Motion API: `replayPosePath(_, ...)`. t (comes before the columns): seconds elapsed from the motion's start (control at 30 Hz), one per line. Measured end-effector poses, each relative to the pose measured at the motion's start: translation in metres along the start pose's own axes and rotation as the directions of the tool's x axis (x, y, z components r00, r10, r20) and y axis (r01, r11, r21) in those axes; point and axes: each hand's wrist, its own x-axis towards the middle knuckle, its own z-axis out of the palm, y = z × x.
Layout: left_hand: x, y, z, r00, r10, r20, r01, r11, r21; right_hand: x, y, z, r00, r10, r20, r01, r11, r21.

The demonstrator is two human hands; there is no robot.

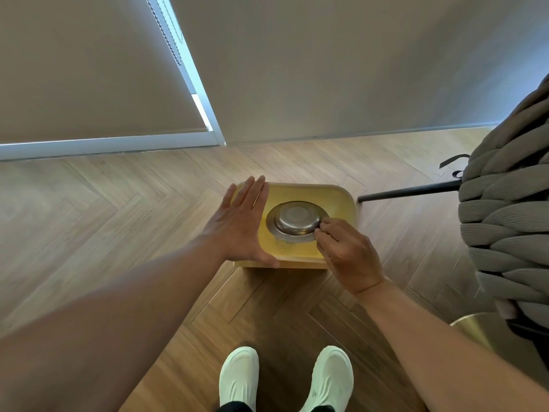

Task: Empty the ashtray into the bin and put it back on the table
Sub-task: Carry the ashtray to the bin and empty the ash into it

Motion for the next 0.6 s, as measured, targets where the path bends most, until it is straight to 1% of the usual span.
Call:
replayPosePath(0.27, 0.000, 0.000, 0.001, 1.000, 0.002, 0.007, -0.002, 1.000, -0.014, 0.007, 0.003, -0.008, 0.999, 0.035, 0.028, -0.035, 0.999, -0.001)
replayPosePath(0.43, 0.000, 0.000, 0.001, 1.000, 0.010, 0.009, -0.010, 1.000, -0.023, 0.012, 0.003, -0.011, 0.998, 0.065, 0.005, -0.065, 0.998, -0.014)
replayPosePath(0.5, 0.000, 0.000, 0.000, 1.000, 0.012, 0.007, -0.012, 1.000, -0.025, 0.009, 0.000, -0.010, 0.996, 0.071, 0.049, -0.070, 0.997, -0.010)
replayPosePath(0.6, -0.001, 0.001, 0.000, 1.000, 0.005, 0.010, -0.005, 1.000, -0.014, 0.001, -0.004, -0.006, 0.982, 0.096, 0.163, -0.098, 0.995, 0.004)
